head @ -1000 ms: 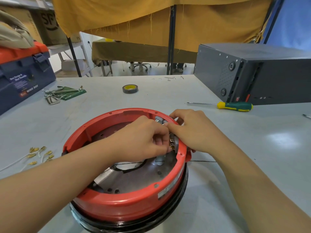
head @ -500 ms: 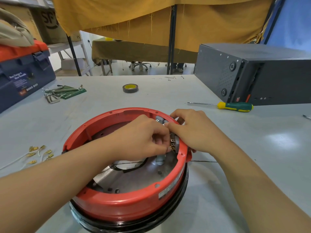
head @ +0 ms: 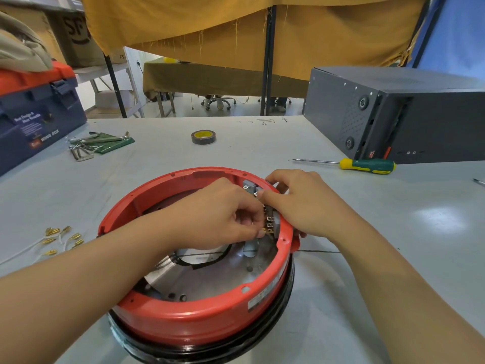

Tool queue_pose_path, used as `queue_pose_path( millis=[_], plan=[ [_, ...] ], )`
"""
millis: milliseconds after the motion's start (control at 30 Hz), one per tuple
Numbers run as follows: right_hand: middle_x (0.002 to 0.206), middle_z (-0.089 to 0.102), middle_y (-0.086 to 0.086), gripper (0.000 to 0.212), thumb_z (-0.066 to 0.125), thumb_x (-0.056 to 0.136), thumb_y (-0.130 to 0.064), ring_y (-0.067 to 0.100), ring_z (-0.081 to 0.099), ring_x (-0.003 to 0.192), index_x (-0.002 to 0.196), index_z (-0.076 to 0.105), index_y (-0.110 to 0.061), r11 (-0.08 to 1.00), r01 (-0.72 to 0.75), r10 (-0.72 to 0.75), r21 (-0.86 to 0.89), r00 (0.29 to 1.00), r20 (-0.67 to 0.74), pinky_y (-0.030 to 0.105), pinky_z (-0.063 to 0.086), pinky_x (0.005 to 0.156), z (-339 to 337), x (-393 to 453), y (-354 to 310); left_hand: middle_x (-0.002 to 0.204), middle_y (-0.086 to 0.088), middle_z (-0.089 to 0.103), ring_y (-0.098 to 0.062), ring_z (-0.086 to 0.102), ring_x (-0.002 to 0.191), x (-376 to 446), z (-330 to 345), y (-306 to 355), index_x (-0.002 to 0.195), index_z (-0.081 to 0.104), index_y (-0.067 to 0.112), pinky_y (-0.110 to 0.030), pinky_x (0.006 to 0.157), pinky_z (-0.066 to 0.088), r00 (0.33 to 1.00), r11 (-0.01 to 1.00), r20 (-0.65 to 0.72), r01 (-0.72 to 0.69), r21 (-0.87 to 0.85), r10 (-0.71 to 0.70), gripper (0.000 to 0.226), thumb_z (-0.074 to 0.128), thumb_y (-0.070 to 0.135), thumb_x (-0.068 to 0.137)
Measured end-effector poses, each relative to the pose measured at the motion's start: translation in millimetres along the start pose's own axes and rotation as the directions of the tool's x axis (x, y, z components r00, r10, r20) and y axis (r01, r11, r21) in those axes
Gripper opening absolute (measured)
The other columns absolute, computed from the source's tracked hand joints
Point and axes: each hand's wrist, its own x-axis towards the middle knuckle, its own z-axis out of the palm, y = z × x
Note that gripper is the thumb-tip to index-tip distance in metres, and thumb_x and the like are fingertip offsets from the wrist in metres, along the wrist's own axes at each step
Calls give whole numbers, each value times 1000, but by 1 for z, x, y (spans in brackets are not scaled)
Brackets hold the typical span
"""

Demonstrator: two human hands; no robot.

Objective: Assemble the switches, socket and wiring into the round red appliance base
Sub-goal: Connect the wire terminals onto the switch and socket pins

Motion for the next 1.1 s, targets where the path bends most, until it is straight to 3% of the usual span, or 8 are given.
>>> queue_pose_path(
  millis=[133,367,500,767,1000,1100],
  plan=[
    [91,65,4,22,56,88,-39,15,56,60,101,65,-24,1000,2,-2,-6,1000,2,25,39,46,0,0,0,58,2,60,-13,55,60,2,4,0,70,69,16,-15,56,37,1000,998,-20,-15,64,16,8,67,15,78],
    [85,66,3,19,56,87,-38,17,60,67,97,66,-25,1000,6,-6,-23,1000,-10,26,44,50,0,0,0,61,1,63,-13,57,60,1,6,-1,72,69,17,-19,59,42,999,999,-40,11,33,-10,8,65,16,80],
    [86,67,3,19,56,88,-38,17,59,67,97,66,-25,999,11,-11,-33,1000,-9,28,46,53,0,0,-1,65,6,66,-8,58,64,-1,6,-1,74,71,18,-9,58,37,999,999,-27,32,-16,-33,9,66,16,82],
    [87,66,4,21,54,88,-37,17,58,68,99,66,-23,999,24,-25,-46,1000,-13,30,45,53,0,-1,-2,71,1,70,-9,56,63,-1,8,-3,79,71,14,-9,59,33,1000,1000,-16,22,6,-22,12,67,24,85],
    [92,66,4,20,53,89,-36,20,58,75,98,66,-23,998,26,-27,-62,999,-19,30,43,61,1,-2,-3,70,0,68,-9,52,61,0,11,0,75,67,17,-24,63,39,999,996,-32,16,89,-13,14,65,25,86],
    [92,66,4,21,54,89,-36,20,58,77,98,66,-22,998,26,-27,-63,999,-22,31,44,64,0,-2,-3,72,0,68,-8,52,62,0,11,1,76,67,17,-23,63,40,999,994,-22,26,103,-24,14,65,26,86]
  ],
)
